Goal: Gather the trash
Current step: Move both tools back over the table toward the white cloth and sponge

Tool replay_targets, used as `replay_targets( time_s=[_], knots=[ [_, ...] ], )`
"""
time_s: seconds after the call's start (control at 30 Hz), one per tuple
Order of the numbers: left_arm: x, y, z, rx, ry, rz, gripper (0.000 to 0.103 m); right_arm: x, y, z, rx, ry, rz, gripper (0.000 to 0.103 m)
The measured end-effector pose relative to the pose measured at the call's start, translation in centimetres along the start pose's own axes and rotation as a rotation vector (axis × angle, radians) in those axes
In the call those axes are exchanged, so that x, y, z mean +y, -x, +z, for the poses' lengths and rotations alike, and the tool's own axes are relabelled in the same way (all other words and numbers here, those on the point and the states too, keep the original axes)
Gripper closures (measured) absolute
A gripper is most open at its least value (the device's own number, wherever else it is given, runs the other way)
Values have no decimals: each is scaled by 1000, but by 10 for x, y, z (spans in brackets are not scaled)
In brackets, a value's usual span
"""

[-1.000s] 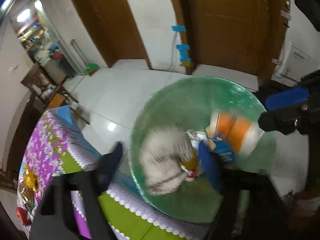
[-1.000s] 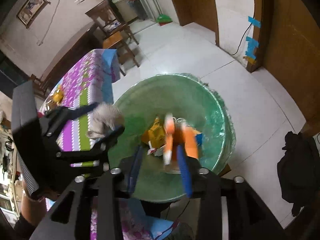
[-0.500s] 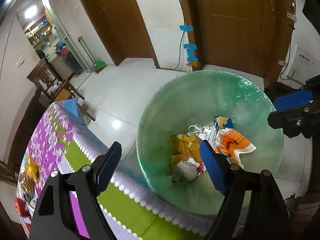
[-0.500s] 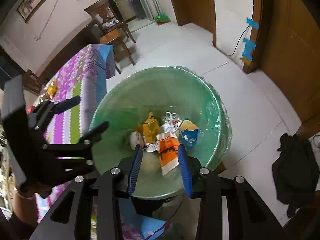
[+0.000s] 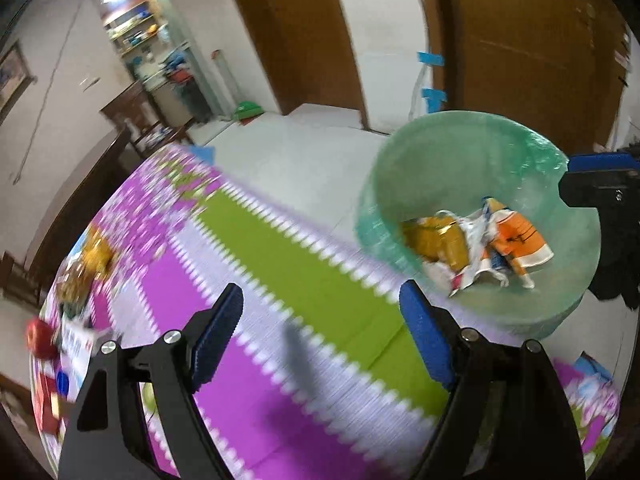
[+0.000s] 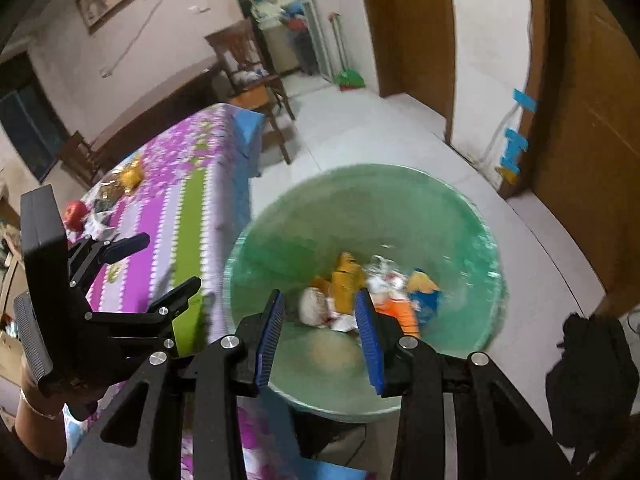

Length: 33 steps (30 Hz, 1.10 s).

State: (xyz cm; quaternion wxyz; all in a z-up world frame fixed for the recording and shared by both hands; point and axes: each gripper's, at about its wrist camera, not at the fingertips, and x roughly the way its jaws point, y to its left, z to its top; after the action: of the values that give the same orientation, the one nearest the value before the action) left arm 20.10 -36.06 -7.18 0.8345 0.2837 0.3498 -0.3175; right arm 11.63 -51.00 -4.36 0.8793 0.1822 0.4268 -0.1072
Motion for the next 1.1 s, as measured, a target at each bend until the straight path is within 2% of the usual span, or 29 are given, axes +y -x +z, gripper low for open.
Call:
replay_targets(
  time_s=[0.23, 0.37, 0.6, 0.93, 1.1],
  knots=[
    [46, 27, -43, -5, 102, 29, 23, 46, -6, -2, -34, 49, 79, 63],
    [72, 43, -67, -2, 162, 48, 22, 73, -15, 0, -33, 69, 122, 57],
    [112, 71, -116, -5, 257, 77, 19, 132, -35, 0, -11, 130, 195, 56],
    [178, 102, -196, 19, 408, 133, 19, 227, -59, -3, -1, 269, 239, 48],
    [210, 126, -230, 4, 496, 177, 19, 265, -67, -10, 5, 343, 269, 45]
  ],
)
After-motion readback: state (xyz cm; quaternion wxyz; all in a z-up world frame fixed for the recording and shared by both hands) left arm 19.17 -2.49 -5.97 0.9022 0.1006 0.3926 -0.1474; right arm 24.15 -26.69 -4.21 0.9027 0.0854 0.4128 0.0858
